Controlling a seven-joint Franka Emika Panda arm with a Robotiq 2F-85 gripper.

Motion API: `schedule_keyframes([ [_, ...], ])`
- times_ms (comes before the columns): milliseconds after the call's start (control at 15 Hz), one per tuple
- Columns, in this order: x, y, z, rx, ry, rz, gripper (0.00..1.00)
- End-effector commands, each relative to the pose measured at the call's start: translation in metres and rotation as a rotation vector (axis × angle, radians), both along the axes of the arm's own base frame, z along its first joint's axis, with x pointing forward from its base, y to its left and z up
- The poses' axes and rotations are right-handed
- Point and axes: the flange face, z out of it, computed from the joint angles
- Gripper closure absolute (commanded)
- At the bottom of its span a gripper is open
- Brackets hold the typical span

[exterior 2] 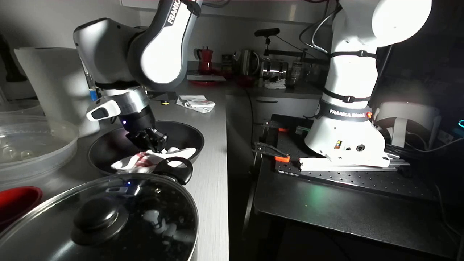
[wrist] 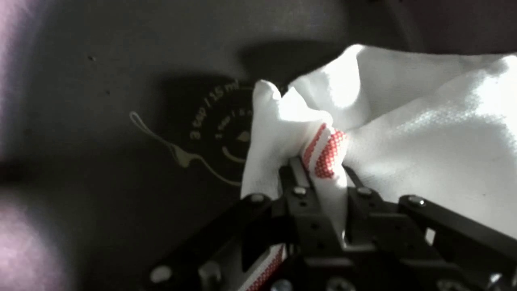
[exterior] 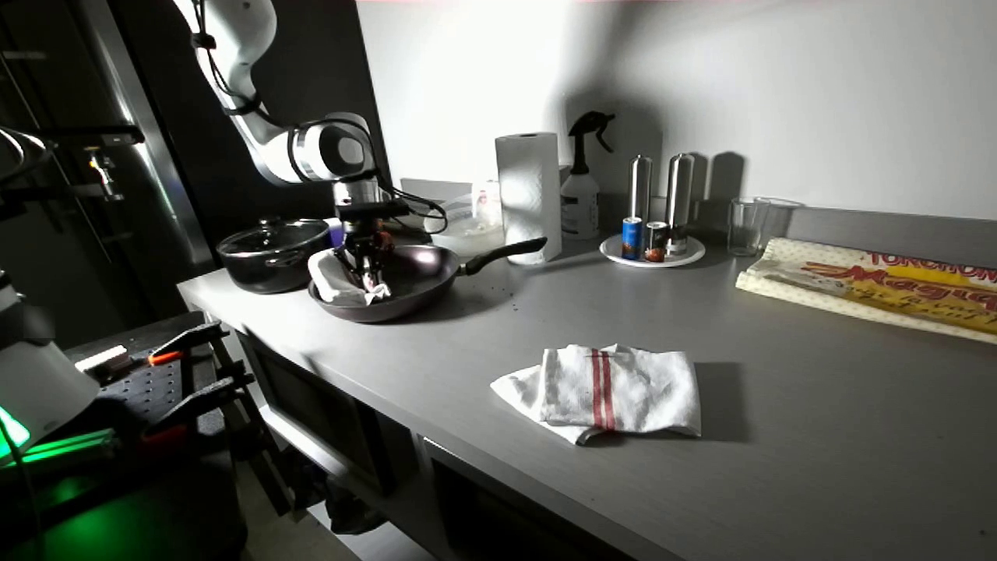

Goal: Clean the pan

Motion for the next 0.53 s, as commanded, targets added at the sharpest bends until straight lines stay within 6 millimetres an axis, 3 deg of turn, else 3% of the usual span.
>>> schedule_keyframes([
  [0,0.015,-0.041,-0.011,0.039,-0.043,-0.165,0.96],
  [467,0.042,-0.113,-0.005,0.048,-0.145,-0.451,0.96],
])
